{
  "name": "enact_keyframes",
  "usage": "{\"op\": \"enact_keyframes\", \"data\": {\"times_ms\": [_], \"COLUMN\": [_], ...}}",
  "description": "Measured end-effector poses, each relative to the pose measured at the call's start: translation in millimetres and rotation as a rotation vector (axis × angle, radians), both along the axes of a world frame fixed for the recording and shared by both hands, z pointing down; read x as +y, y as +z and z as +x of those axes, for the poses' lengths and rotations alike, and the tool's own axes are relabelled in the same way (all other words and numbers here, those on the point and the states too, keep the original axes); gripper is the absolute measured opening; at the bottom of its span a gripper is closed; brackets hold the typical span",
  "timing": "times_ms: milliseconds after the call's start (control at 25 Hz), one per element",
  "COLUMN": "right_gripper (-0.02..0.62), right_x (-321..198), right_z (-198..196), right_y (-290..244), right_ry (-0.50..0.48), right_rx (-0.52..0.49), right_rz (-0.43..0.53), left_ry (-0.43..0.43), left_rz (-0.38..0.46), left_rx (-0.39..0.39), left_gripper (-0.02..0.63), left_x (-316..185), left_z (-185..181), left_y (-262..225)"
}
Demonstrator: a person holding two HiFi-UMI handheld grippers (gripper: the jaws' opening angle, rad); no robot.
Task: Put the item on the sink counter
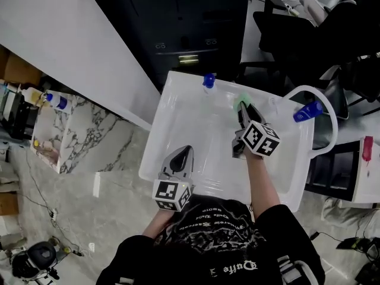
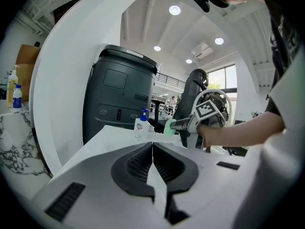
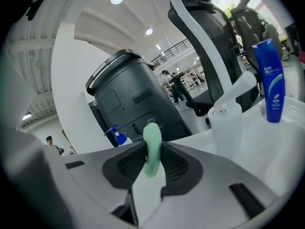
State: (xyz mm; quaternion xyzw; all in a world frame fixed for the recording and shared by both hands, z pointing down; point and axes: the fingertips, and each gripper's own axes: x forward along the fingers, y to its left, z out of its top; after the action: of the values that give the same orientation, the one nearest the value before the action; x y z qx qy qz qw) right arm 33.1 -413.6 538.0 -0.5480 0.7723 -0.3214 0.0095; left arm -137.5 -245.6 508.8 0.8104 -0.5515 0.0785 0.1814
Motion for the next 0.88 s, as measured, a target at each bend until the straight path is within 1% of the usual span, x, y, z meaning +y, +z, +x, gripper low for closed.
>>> {"op": "enact_keyframes", "data": {"times_ms": [160,400,560,680,880], "right_gripper": [0.097,0.097,0.097,0.097,0.097], "right_x": [-14.6,-27.7,-29.6,-30.5,-33.8], "right_z": [1.5,6.0,9.0,11.7,15.6], "right_y": [19.8,47.0,61.4,70.2,76.1], "right_ry": [0.011,0.033,0.043,0.052,0.061], "right_rx": [-0.005,-0.04,-0.04,-0.019,-0.028], "right_rz": [-0.051,-0.108,-0.136,-0.155,-0.158], "left_ry": [-0.005,-0.01,-0.031,-0.044,-0.053], "left_rz": [-0.02,-0.038,-0.056,-0.063,-0.071], "left_rx": [-0.012,-0.028,-0.035,-0.044,-0.054], "left_gripper": [0.008,0.008,0.008,0.008,0.008], "left_x": [-5.0,-7.9,-4.6,-5.0,-2.9], "left_z": [0.9,1.0,-4.2,-7.4,-10.5], "left_y": [3.7,8.7,13.9,16.0,17.5]}}
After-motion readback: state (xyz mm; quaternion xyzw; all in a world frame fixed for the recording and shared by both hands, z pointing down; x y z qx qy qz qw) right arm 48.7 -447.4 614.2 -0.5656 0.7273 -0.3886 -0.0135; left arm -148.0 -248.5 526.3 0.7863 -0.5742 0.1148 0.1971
